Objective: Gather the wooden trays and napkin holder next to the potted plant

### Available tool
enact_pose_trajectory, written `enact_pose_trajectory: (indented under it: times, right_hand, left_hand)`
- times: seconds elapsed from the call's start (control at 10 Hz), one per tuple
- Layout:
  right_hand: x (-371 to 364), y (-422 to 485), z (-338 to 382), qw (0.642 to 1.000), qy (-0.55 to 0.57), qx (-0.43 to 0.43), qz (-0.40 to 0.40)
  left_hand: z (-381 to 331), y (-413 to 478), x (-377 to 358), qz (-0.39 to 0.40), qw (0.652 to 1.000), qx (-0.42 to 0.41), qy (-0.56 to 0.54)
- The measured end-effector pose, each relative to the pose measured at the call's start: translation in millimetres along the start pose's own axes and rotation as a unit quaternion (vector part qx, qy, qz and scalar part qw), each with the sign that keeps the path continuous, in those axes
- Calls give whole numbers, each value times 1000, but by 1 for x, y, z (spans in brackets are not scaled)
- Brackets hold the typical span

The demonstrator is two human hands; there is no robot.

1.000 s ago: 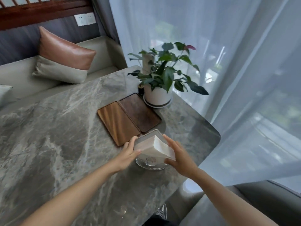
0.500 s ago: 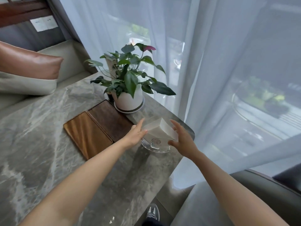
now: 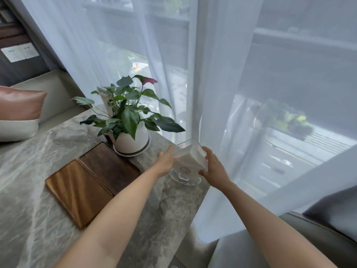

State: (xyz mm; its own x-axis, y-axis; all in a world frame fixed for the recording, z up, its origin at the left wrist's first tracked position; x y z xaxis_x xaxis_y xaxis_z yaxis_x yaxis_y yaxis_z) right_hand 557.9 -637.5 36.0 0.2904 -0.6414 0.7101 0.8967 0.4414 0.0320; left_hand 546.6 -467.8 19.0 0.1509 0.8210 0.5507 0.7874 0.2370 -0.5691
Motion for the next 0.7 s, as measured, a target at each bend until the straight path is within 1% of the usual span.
enact_pose_trajectory:
  times: [0.1, 0.2, 0.4, 0.5, 0.6, 0.7]
  right_hand:
    - [5, 2, -2, 1000, -3, -14, -4]
    - [8, 2, 0, 1000, -17, -25, -1]
    - [9, 3, 1, 999, -38, -26, 9]
    - [9, 3, 0, 998, -62, -23, 6]
    - [16, 5, 14, 997, -78, -7, -11]
    - [28, 14, 44, 991, -99, 60, -64]
  left_hand:
    - [-10, 4, -3, -15, 1000, -14, 2]
    - [-17, 2, -5, -18, 1000, -11, -2]
    - [-20, 1, -6, -23, 999, -23, 4]
    - [-18, -2, -3, -28, 998, -42, 41]
    - [-26, -14, 8, -43, 993, -61, 96]
    - [-39, -28, 24, -95, 987, -93, 93]
Point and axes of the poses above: each hand's wrist, its own y-axis towards the middle knuckle, its own x-axis out of the back of the hand, z = x × y, the point moved 7 cm from there along y, towards the middle knuckle, and after that the axes turned 11 degrees about x, right-handed, at the moved point
